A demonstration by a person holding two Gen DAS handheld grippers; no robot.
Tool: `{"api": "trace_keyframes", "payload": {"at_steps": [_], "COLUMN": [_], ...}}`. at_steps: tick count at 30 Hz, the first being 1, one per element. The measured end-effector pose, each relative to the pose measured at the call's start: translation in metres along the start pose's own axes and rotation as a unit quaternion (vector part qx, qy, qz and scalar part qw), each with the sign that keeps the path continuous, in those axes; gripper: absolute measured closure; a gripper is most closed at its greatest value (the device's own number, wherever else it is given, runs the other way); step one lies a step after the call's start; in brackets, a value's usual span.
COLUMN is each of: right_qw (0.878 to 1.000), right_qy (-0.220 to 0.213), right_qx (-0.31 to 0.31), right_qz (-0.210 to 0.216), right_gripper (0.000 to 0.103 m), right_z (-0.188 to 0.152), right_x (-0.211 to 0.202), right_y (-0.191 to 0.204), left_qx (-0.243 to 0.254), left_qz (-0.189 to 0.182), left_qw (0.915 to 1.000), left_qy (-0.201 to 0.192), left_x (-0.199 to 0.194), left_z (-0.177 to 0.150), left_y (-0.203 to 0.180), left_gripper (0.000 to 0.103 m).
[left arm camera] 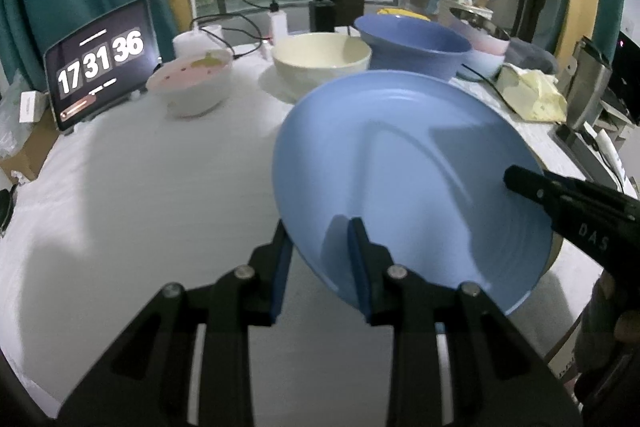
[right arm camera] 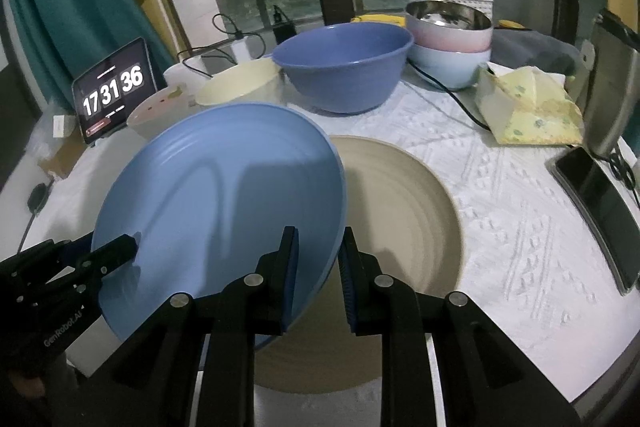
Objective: Organize plates and bowls
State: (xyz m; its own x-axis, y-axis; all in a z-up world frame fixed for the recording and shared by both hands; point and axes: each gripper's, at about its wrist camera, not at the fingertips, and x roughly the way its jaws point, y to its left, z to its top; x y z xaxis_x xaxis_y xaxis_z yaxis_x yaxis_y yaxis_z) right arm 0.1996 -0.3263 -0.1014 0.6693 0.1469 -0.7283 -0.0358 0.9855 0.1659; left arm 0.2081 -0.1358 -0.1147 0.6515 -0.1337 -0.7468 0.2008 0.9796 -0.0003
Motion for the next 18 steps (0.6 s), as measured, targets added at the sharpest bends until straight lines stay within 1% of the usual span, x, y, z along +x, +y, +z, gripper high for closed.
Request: {"api": "trace_keyframes", "payload": {"at_steps": [11, 18], "right_qw": [1.0, 0.999], "right_qy": [-0.004, -0.004], "right_qx": [0.019, 0.027], "right_qz": [-0.014, -0.019], "right_gripper": [0.081, 0.081], "right_z": [-0.005, -0.005], "right_x": [-0.007, -0.008], "right_y": [-0.032, -0.047], "left_qx": [0.021, 0.024], "left_qz": [-0.013, -0.019], "left_qw": [0.9997, 0.9995], "left_qy": [0.007, 0.012], "left_x": [0.009, 0.015], "left_z": [0.006, 0.008], "left_y": [-0.03, -0.042], "left_gripper": [0.073, 0.072]}}
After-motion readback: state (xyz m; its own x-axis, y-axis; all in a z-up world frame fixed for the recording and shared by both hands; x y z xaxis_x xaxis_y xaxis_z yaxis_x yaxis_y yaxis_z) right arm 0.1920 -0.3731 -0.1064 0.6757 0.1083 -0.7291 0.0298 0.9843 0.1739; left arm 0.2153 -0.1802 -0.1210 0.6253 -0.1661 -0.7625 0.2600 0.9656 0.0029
